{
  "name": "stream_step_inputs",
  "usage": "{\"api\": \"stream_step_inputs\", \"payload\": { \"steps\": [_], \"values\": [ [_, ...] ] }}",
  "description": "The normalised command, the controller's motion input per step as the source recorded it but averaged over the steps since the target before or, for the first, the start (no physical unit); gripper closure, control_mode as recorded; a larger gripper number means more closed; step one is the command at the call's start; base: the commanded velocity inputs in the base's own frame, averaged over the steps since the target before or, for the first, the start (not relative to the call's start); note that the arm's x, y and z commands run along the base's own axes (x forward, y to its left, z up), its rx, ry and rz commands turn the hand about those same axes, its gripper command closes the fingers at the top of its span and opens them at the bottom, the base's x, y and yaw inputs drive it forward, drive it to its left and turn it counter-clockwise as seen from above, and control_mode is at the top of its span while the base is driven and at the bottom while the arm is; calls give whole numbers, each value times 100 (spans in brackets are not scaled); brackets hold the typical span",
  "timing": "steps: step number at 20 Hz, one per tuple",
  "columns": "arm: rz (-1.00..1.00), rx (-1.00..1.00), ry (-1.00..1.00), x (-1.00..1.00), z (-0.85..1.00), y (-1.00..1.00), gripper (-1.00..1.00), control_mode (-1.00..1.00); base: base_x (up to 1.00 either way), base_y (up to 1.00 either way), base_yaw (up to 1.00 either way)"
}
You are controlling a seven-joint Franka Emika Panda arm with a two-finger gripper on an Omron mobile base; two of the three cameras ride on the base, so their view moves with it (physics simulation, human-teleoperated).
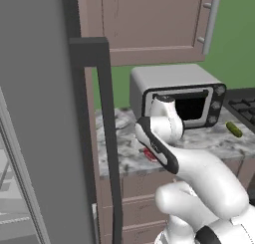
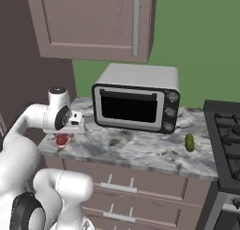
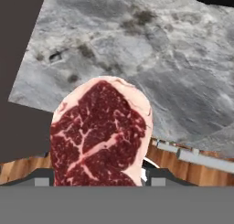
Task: Open the fridge, remove the tangerine, cucumber, and steak, and place them on any counter.
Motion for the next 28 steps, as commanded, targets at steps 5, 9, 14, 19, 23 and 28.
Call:
{"api": "stream_step_inputs", "payload": {
  "steps": [5, 9, 14, 19, 23, 28],
  "values": [
    [1, 0, 0, 97, -5, 3, 100, -100, 0, 0, 0],
    [0, 0, 2, 75, -39, 2, 100, -100, 0, 0, 0],
    [0, 0, 2, 34, -75, 6, 100, -100, 0, 0, 0],
    [0, 0, 0, 6, -69, 1, 100, -100, 0, 0, 0],
    [0, 0, -1, 34, -19, 0, -100, -100, 0, 0, 0],
    [0, 0, -6, 29, 0, 0, -100, -100, 0, 0, 0]
  ]
}}
